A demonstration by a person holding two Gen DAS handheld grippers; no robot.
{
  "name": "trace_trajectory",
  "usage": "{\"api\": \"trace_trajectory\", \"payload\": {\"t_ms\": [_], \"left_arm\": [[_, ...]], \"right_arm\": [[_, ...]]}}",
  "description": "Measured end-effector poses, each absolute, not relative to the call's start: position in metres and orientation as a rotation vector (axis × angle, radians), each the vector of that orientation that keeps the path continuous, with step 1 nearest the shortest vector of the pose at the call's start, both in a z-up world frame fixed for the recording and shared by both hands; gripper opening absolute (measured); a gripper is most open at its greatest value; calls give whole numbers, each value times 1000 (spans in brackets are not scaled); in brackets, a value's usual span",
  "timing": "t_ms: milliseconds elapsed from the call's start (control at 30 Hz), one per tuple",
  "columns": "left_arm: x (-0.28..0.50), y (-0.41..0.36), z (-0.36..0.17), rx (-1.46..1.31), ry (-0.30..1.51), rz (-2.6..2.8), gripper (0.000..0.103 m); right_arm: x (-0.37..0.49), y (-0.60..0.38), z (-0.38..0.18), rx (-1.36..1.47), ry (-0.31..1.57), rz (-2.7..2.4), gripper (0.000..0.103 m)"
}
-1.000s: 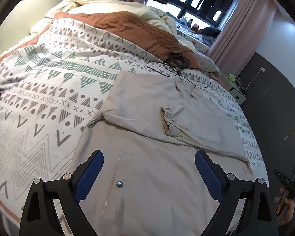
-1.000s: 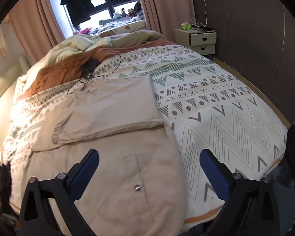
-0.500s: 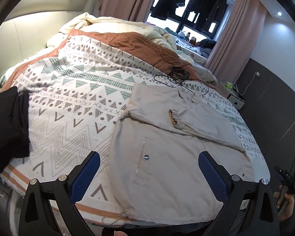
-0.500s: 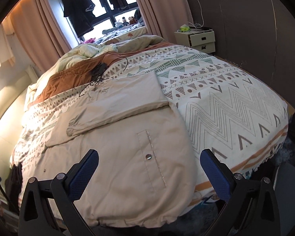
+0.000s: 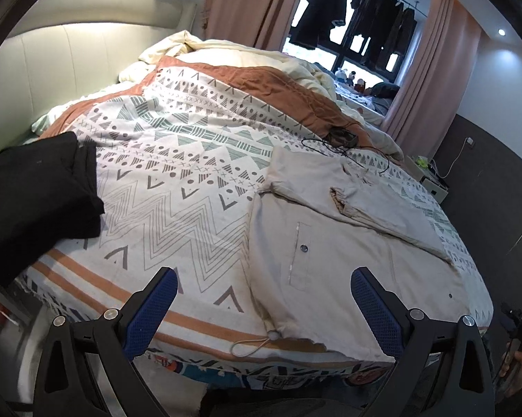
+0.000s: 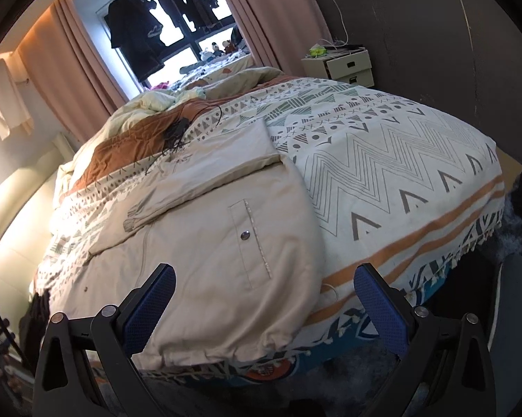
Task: Fold large clothes
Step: 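Move both grippers to the jacket hem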
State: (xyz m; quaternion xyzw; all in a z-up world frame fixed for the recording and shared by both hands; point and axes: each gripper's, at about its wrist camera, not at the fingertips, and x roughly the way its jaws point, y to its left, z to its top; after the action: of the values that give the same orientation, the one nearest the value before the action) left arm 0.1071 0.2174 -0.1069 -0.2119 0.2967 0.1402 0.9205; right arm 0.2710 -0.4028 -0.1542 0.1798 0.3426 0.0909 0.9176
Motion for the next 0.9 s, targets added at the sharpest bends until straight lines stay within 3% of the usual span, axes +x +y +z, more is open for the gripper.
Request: {"api": "trace_trajectory", "payload": {"t_ms": [300,633,700,767,900], "left_arm": [[72,219,-127,-518,568,292,100],[81,237,-171,-607,626,312,100],[87,244,-179,-641,636,300,100],[96,249,-185,-672,644,278,93],[121,252,-195,-683,682,253,81]], "right_arm": [[247,-421,-170,418,683,181,103],[271,-415,-209,460,795,152,103],[277,-414,-216,481,799,184,98],[285,-412,-222,486,817,206,83],[304,-411,-232,502,850,227,78]]}}
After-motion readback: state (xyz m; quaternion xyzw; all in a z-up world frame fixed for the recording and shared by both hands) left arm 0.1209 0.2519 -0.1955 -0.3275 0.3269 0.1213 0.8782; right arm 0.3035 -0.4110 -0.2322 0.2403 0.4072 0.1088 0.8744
